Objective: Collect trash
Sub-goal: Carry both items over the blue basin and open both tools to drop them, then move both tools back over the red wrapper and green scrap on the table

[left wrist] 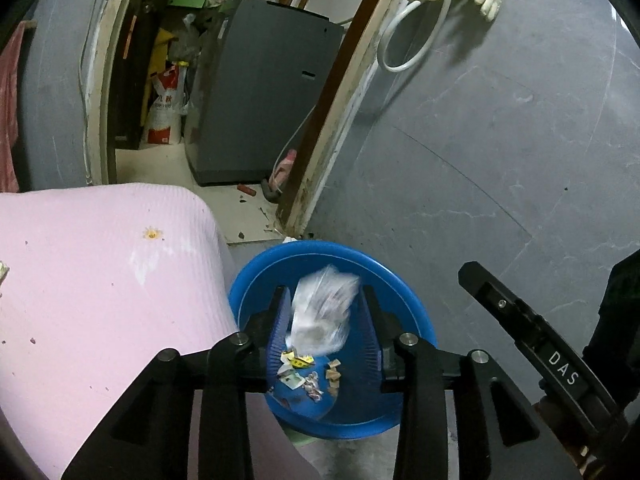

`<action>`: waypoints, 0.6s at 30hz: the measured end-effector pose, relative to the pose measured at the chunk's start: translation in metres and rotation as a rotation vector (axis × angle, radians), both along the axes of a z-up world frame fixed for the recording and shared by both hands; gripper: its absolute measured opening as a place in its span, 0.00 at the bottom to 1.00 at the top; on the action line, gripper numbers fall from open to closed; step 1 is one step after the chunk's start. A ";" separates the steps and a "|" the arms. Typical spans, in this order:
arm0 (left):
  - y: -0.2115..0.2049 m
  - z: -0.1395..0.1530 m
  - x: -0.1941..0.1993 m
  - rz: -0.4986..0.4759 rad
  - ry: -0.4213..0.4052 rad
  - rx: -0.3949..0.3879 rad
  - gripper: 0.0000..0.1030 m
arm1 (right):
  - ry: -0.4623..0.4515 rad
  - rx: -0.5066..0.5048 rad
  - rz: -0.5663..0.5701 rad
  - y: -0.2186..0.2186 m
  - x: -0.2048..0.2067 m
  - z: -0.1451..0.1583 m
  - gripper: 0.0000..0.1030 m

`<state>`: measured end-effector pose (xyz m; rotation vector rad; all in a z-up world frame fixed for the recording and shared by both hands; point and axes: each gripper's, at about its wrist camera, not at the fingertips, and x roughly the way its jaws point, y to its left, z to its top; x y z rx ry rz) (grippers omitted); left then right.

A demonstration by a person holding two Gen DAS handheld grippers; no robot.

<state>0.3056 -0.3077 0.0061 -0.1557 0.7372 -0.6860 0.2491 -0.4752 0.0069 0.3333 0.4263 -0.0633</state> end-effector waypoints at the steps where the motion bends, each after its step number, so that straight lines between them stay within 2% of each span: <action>1: 0.000 -0.001 0.000 0.001 0.001 -0.003 0.34 | 0.001 -0.001 -0.002 0.000 0.000 0.000 0.28; 6: 0.006 0.001 0.000 0.017 0.006 -0.013 0.36 | -0.002 0.000 -0.011 -0.002 -0.001 0.000 0.29; 8: 0.011 0.004 -0.002 0.030 -0.003 -0.016 0.39 | -0.010 -0.002 -0.013 -0.002 -0.003 0.001 0.36; 9: 0.013 0.006 -0.002 0.039 -0.009 -0.018 0.44 | -0.014 -0.003 -0.013 -0.002 -0.003 0.002 0.37; 11: 0.020 0.011 -0.005 0.060 -0.028 -0.029 0.52 | -0.026 -0.007 -0.011 -0.002 -0.005 0.004 0.46; 15: 0.038 0.026 -0.012 0.107 -0.091 -0.026 0.66 | -0.074 -0.029 -0.003 0.005 -0.011 0.012 0.55; 17: 0.050 0.035 -0.016 0.132 -0.133 -0.018 0.67 | -0.107 -0.045 -0.001 0.009 -0.015 0.018 0.71; 18: 0.054 0.039 -0.017 0.139 -0.148 -0.011 0.68 | -0.125 -0.051 0.001 0.012 -0.017 0.021 0.74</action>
